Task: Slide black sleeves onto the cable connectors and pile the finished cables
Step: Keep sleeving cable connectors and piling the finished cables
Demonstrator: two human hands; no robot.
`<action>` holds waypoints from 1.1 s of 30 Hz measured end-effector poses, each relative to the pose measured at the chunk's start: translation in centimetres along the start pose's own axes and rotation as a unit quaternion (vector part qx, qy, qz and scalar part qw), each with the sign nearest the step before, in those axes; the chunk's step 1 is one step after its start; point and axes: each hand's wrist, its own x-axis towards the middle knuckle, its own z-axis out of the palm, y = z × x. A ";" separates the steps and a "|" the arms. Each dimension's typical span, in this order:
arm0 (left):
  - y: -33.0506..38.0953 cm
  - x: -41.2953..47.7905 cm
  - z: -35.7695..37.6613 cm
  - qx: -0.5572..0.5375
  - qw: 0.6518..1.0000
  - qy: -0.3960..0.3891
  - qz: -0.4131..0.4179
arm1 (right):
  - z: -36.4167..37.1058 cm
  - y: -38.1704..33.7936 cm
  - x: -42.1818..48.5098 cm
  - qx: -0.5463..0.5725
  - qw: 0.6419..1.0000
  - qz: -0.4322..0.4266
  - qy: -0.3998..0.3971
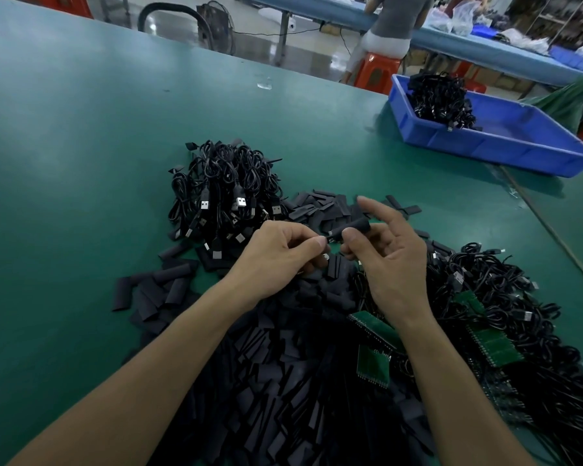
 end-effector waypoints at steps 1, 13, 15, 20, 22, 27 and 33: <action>0.0 0.0 -0.1 -0.016 1.000 0.005 -0.001 | -0.2 0.1 0.1 -0.018 1.000 0.001 -0.021; 0.4 0.0 -0.4 -0.060 0.998 0.001 -0.011 | -0.6 0.6 -0.2 0.011 0.999 0.023 -0.036; 0.4 0.0 -0.4 -0.057 0.998 -0.002 -0.010 | -0.6 0.5 -0.4 0.017 0.999 0.026 -0.036; 0.4 -0.1 -0.3 -0.035 0.999 -0.024 -0.001 | -0.4 0.4 -0.4 0.016 0.998 0.032 -0.046; 0.3 0.0 -0.3 -0.036 0.999 -0.019 -0.004 | -0.4 0.4 -0.5 0.015 0.999 0.028 -0.038; 0.0 0.0 0.0 -0.045 0.999 0.004 -0.006 | -0.3 0.2 -0.3 0.003 0.998 0.038 0.055; -0.1 -0.1 0.6 -0.050 0.998 0.026 0.011 | 0.4 -0.2 -0.2 0.013 0.996 0.047 0.078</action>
